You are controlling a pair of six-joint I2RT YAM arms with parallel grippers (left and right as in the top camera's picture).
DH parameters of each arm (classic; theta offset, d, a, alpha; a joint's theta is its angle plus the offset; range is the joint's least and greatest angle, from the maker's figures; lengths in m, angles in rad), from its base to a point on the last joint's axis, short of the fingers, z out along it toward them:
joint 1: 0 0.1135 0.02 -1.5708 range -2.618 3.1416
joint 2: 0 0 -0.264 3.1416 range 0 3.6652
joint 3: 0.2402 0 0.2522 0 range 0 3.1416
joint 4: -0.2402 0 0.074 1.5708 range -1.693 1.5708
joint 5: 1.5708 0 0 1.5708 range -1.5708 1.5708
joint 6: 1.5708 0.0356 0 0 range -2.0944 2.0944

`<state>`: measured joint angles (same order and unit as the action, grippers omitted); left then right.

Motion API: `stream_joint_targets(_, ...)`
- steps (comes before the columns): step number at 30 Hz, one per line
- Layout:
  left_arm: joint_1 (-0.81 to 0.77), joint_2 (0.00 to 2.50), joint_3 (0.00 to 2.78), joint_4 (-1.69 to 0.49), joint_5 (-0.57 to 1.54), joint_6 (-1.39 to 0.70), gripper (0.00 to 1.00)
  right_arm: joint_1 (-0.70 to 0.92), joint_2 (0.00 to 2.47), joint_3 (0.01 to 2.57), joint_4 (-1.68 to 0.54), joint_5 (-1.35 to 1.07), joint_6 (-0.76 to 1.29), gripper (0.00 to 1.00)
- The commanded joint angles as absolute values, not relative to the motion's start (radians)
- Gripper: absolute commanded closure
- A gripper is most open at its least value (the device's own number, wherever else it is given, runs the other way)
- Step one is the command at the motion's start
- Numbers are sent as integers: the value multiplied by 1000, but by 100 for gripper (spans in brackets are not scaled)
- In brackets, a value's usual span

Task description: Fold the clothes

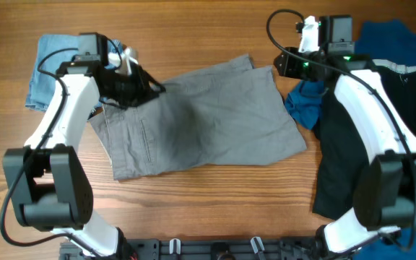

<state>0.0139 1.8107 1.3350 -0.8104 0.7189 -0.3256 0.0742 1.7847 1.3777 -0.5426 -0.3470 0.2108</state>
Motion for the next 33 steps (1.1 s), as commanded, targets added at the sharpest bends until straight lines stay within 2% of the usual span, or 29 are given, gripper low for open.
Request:
stream_joint_targets(1,-61,1820,1283,-1010,362,-326,76,81,1948,1372,-479,-439,271,72)
stream_joint_targets(3,-80,1820,1193,-1019,267,-456,71,81,2043,1372,-434,-562,262,74)
stream_joint_targets(4,-80,1820,1130,-992,241,-514,72,81,2086,1372,-416,-582,263,74)
stream_joint_targets(6,-68,1820,1024,-945,162,-639,75,81,2136,1372,-392,-556,262,74)
stream_joint_targets(8,-41,1820,941,-899,95,-705,69,79,2151,1372,-385,-506,261,75)
stream_joint_targets(10,1,1819,934,-893,109,-693,63,67,2127,1377,-384,-518,217,70)
stream_joint_targets(13,61,1780,1046,-974,287,-533,57,10,1983,1380,-450,-507,185,67)
stream_joint_targets(16,57,1711,1134,-1015,288,-448,55,8,1942,1378,-620,-579,180,80)
stream_joint_targets(19,57,1614,1221,-1012,287,-377,44,93,1949,1305,-655,-559,102,82)
stream_joint_targets(21,57,1568,1268,-1003,287,-364,32,146,1972,1237,-626,-398,171,84)
stream_joint_targets(22,57,1545,1279,-986,287,-362,22,149,1987,1214,-616,-326,210,83)
stream_joint_targets(23,57,1529,1279,-969,287,-362,13,142,2008,1190,-603,-282,222,84)
stream_joint_targets(24,57,1524,1279,-965,287,-361,8,121,2027,1176,-599,-281,240,86)
stream_joint_targets(27,57,1524,1278,-991,251,-344,6,10,2051,1171,-651,-297,299,90)
stream_joint_targets(29,57,1524,1278,-992,202,-344,5,-62,2035,1172,-675,-393,262,90)
stream_joint_targets(31,57,1525,1277,-985,110,-343,3,-105,1998,1181,-662,-619,107,79)
stream_joint_targets(33,57,1545,1277,-941,55,-293,3,-108,1937,1207,-662,-707,48,59)
